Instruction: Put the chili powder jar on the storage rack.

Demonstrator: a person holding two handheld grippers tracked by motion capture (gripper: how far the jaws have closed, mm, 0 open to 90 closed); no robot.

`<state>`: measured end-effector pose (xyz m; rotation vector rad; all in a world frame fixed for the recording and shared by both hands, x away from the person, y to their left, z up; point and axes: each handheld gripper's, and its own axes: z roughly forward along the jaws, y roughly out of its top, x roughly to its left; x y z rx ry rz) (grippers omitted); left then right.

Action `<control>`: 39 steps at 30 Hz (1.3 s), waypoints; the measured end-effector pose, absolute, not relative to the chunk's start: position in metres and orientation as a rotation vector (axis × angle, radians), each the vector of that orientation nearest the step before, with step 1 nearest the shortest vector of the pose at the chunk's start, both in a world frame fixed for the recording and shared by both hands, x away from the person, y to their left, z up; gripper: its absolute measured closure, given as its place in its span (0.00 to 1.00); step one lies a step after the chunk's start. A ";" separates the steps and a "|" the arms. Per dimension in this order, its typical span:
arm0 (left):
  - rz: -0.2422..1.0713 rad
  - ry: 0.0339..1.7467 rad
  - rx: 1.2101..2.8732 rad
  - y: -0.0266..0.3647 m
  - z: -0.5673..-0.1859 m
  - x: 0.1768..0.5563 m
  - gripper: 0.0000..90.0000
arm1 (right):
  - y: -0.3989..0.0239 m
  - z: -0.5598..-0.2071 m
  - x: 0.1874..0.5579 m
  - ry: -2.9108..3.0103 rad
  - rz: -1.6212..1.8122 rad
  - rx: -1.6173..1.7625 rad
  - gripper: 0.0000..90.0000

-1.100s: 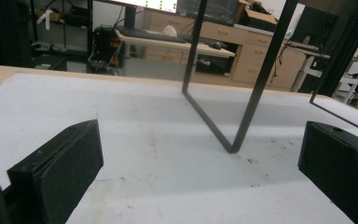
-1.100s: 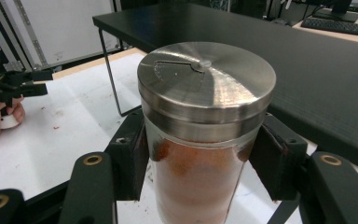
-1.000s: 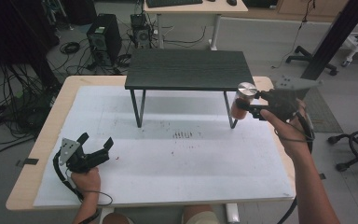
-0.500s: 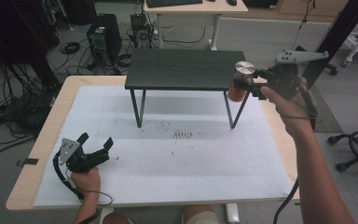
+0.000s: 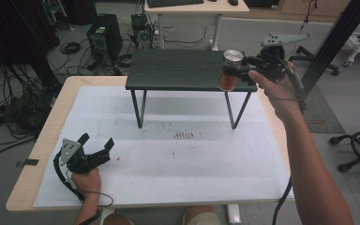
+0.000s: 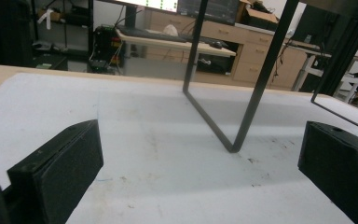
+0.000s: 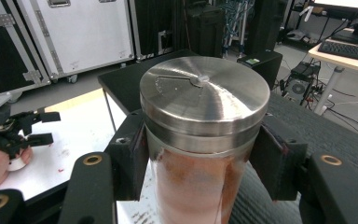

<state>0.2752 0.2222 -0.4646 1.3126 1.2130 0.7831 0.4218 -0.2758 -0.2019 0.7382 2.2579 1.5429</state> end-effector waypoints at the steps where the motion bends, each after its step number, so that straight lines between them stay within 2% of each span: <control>1: 0.784 1.214 1.313 0.222 -0.465 0.275 0.00 | -0.274 -0.202 0.424 2.259 1.546 0.738 0.48; 26: 0.789 1.210 1.328 0.221 -0.464 0.276 0.00 | -0.232 -0.229 0.472 2.221 1.502 0.811 0.47; 39: 0.788 1.212 1.327 0.221 -0.464 0.276 0.00 | -0.225 -0.233 0.477 2.199 1.502 0.782 0.47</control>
